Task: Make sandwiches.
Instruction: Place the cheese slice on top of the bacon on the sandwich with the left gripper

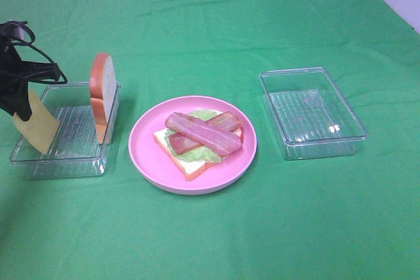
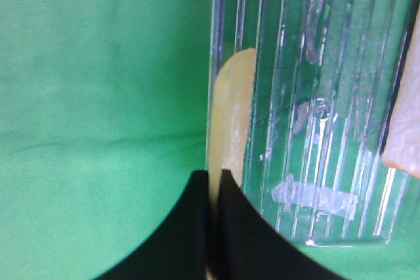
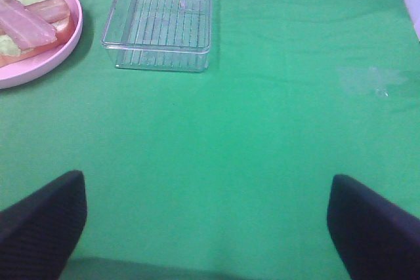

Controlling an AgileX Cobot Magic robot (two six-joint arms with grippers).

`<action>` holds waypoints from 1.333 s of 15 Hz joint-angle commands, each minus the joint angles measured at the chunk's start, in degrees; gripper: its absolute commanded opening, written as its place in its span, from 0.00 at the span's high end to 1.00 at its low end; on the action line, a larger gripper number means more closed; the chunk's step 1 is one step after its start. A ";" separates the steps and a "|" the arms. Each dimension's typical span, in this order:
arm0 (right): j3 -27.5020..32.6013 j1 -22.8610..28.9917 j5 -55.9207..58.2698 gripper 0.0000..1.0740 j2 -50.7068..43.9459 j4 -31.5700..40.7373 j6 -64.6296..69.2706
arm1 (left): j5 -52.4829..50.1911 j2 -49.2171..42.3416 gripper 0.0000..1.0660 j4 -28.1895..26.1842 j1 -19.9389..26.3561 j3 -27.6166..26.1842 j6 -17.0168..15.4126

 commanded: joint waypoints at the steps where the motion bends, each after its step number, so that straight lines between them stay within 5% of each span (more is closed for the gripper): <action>1: 0.17 -0.23 -0.34 0.11 -1.95 0.11 -0.23 | 0.97 -2.29 1.00 -0.40 -0.11 -1.20 -0.46; 5: 0.17 -0.23 -0.34 0.11 -1.95 0.11 -0.23 | 0.97 -10.60 1.00 -5.16 -0.11 -8.42 -0.34; 9: 0.17 -0.23 -0.34 0.11 -1.95 0.11 -0.23 | 0.69 -13.87 1.00 -17.65 -4.53 -17.13 6.53; 15: 0.17 -0.23 -0.34 0.11 -1.78 0.11 -0.23 | -0.17 -7.56 1.00 -32.31 -18.68 -17.48 15.24; 20: 0.17 -0.23 -0.34 0.11 -1.78 0.11 -0.23 | 2.81 1.89 1.00 -39.02 -26.30 -17.48 18.05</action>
